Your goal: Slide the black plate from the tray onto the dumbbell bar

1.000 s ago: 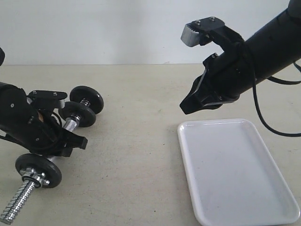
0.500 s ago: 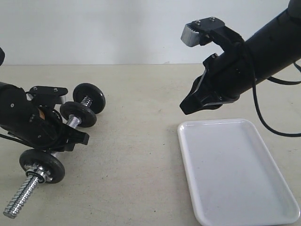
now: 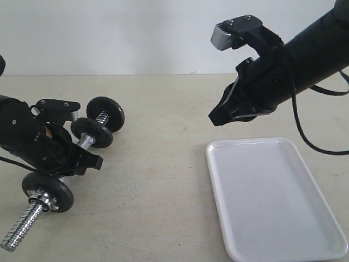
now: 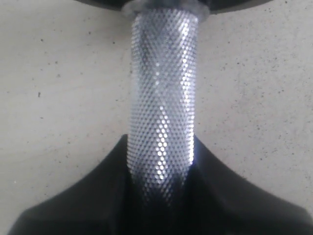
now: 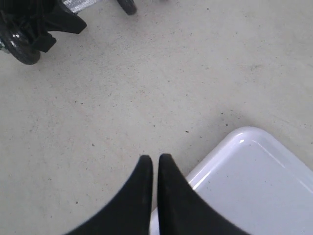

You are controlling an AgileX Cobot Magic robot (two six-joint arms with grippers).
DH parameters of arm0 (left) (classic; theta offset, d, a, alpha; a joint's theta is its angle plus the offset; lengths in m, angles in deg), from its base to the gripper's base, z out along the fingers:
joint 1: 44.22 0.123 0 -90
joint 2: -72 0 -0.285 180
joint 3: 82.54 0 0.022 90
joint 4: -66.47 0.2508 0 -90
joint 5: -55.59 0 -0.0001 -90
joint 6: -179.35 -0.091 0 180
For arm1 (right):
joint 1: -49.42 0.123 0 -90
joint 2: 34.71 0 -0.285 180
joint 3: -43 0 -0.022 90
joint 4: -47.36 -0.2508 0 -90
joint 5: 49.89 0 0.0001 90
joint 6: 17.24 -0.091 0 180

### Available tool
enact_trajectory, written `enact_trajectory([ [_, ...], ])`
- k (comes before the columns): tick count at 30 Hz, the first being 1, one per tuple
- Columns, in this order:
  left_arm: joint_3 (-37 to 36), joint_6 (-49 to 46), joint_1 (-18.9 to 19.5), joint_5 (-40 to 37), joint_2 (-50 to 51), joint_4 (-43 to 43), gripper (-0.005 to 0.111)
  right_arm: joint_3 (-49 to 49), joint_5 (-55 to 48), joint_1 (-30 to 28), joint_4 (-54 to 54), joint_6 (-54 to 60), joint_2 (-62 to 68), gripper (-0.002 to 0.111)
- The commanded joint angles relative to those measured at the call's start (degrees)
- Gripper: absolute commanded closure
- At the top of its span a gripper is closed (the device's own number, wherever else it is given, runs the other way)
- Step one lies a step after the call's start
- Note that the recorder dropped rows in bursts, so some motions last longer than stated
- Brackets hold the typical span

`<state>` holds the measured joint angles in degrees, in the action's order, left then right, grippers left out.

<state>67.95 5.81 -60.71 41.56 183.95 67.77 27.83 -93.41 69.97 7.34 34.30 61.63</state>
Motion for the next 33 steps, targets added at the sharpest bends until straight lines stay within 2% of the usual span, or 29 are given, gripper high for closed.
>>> enact_trajectory([
  [1, 1.0, -2.7, -0.1, 5.1, -2.7, 0.2, 0.102, -0.1, 3.4, 0.0, 0.1, 2.2, -0.4, 0.109],
  [12, 1.0, -11.4, -0.1, 5.0, -2.7, 0.2, 0.102, 1.3, 9.3, 0.0, -4.5, 9.1, 7.3, 0.109],
  [21, 1.0, -26.1, -0.1, 5.9, -2.7, 0.2, 0.102, 10.2, 9.7, 0.1, -6.6, 9.8, 16.1, 0.109],
  [26, 1.0, -36.1, -0.1, 7.9, -2.7, 0.2, 0.102, 10.7, 10.2, 0.1, -9.7, 12.5, 19.1, 0.109],
  [33, 1.0, -39.9, -0.2, 11.1, -2.7, 0.2, 0.102, 10.7, 12.4, 1.4, -12.3, 14.4, 20.2, 0.109],
])
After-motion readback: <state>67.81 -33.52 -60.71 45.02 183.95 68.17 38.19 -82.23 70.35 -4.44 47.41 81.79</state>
